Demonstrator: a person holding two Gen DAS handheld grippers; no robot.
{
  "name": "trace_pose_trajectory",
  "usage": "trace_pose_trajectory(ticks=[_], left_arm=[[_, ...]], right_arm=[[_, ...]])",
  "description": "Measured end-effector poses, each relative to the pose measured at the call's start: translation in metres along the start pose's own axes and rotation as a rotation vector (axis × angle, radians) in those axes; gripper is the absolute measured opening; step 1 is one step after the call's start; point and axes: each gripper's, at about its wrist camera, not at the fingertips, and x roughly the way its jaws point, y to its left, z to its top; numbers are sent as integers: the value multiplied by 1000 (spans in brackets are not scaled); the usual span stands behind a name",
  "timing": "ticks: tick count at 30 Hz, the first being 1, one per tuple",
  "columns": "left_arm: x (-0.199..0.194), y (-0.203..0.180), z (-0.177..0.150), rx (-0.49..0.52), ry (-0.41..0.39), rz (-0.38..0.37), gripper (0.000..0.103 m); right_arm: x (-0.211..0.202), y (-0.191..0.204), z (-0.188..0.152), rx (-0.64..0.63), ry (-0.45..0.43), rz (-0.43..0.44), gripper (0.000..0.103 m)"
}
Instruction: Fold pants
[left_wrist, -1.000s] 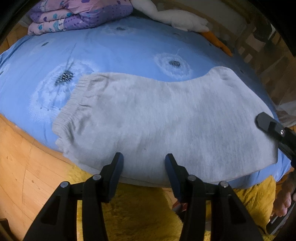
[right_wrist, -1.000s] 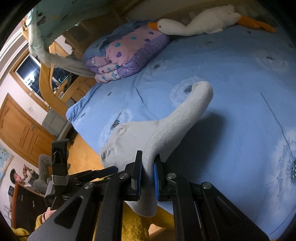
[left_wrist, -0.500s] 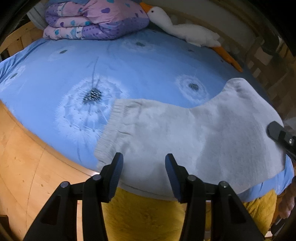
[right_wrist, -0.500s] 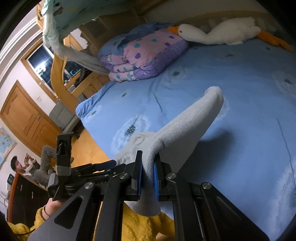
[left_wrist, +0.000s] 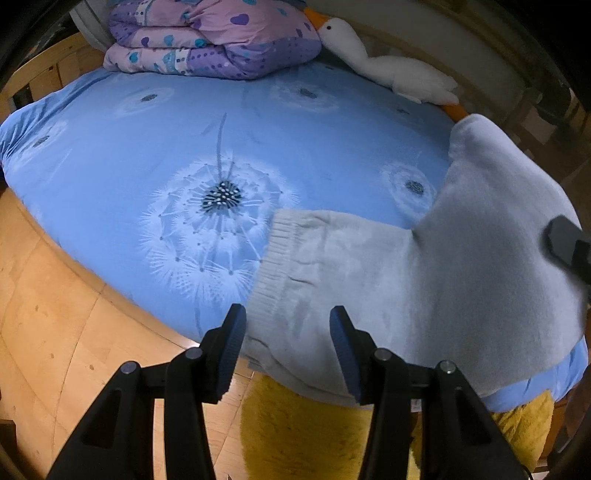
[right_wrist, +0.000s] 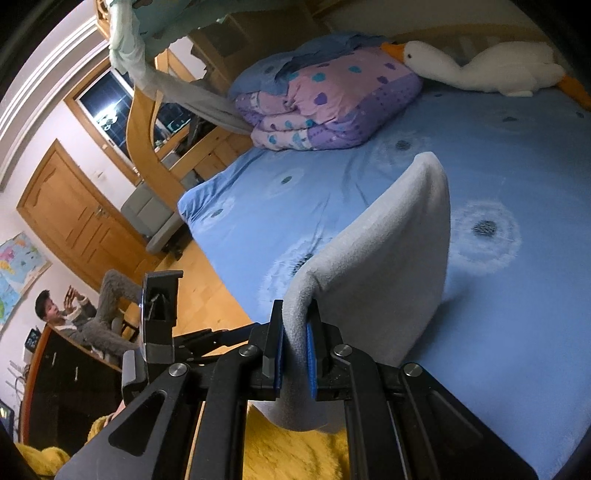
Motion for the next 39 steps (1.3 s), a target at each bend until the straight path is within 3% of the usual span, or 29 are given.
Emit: trace_pose_trajectory(ticks=[11,26,31,34,39], left_arm=[[0,26,3,-44,-7,7,50],[0,58,-1,-114,-6,34,50],[-5,58,1,-112,-15,39,50],[-11,57,3,-107,-28,41,50],[-25,51,9,-101,-57,41,50]], right_arm=[[63,11,12,47,90,69,9],[149,7,8,69,205,69,9],[144,6,10,90,190,86,20],[131,7,13,85,158,108,21],[103,0,12,59,120,54,22]])
